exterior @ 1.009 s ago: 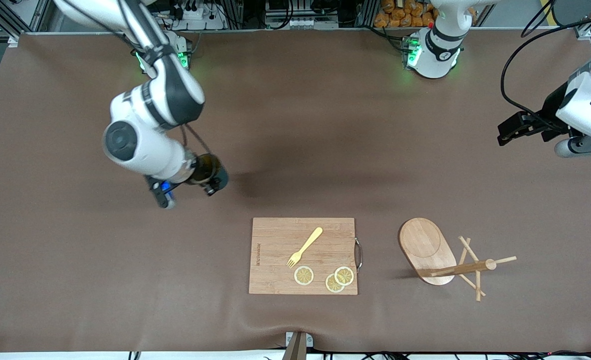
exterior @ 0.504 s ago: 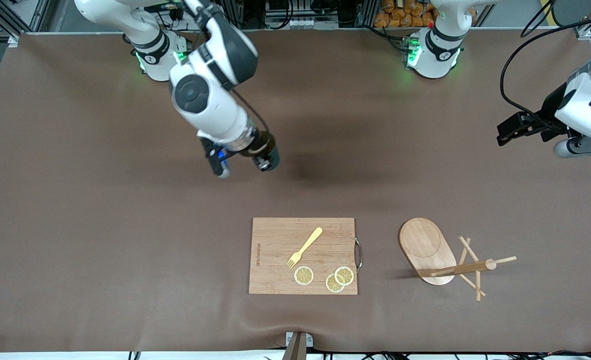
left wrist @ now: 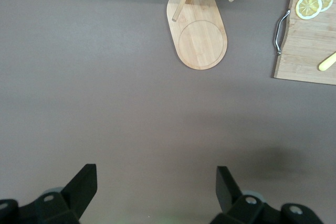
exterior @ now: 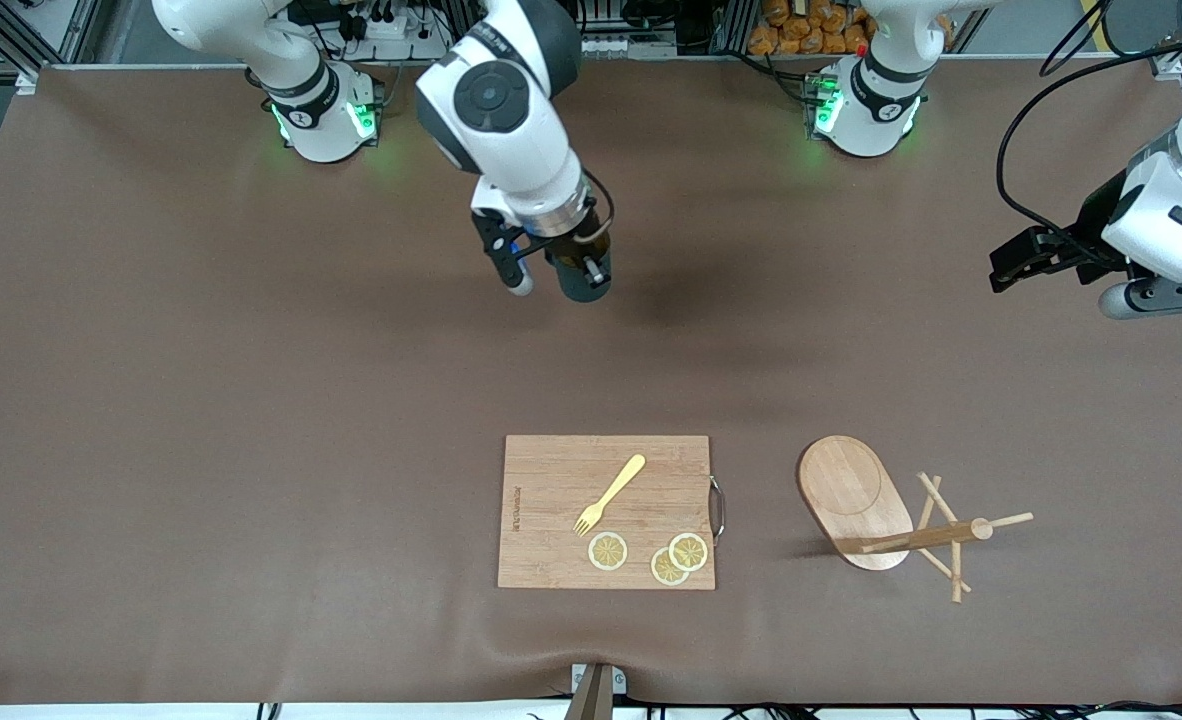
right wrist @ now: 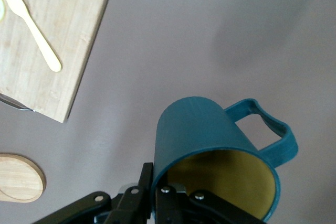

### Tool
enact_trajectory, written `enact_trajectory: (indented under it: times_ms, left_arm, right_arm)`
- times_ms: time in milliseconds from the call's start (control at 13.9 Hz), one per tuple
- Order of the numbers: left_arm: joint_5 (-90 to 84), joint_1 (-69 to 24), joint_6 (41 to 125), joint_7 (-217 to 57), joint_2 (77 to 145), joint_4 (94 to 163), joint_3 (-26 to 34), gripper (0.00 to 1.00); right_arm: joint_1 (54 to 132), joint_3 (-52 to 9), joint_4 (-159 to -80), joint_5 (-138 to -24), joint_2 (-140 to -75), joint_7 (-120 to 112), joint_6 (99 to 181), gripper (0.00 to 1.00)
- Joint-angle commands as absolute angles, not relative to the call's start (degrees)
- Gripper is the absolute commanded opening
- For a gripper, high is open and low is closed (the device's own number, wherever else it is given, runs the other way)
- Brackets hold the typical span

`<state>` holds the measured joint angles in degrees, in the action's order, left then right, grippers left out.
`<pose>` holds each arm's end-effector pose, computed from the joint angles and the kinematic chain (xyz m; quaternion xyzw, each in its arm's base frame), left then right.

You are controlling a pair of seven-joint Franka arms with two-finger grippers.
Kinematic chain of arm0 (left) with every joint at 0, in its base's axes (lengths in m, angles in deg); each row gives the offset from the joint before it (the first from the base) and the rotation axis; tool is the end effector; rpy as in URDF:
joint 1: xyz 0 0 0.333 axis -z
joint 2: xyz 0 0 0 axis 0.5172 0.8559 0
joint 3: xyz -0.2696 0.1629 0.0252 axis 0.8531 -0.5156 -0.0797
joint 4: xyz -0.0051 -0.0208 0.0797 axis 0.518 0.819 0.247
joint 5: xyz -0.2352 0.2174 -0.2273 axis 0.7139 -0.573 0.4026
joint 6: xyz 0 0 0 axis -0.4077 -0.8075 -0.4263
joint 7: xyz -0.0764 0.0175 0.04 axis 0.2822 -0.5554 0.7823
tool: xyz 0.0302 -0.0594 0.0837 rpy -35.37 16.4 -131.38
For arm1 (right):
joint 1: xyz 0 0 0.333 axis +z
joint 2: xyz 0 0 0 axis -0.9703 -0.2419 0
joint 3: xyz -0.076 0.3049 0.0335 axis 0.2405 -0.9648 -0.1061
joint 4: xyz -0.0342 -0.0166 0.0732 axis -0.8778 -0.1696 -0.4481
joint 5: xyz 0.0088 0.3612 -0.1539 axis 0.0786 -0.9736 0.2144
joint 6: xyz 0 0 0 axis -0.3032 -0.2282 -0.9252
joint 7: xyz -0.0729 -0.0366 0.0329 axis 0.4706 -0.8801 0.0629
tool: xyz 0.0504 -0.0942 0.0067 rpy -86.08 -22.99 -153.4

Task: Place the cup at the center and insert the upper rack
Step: 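Lift and carry the teal mug toward the table center with the right gripper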

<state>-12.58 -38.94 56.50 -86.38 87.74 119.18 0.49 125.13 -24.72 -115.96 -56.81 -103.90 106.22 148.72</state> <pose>0.5616 -0.0654 0.6032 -0.9986 -0.0485 0.0192 0.0024 0.4489 0.4993 0.4208 -0.8407 0.5285 0.0705 0.0945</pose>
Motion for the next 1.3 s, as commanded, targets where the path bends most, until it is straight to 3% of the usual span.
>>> enact_trajectory:
  times_ms: [0,576,1225]
  left_arm:
    - [-12.19,-39.32,56.49,-85.89,87.36,119.62,0.86,1.00]
    - [-12.19,-38.97,56.84,-85.81,87.98,120.76,0.95,1.00]
    - [-12.54,-38.97,57.10,-85.89,87.71,120.68,1.21,1.00]
  right_arm:
    - [126.19,-24.15,-114.73,-56.30,-107.28,109.03,150.19,0.00]
    - [127.77,-24.15,-115.52,-61.49,-118.00,112.02,158.54,0.00]
    - [132.24,-24.06,-115.44,-60.96,-119.24,109.05,158.72,0.00]
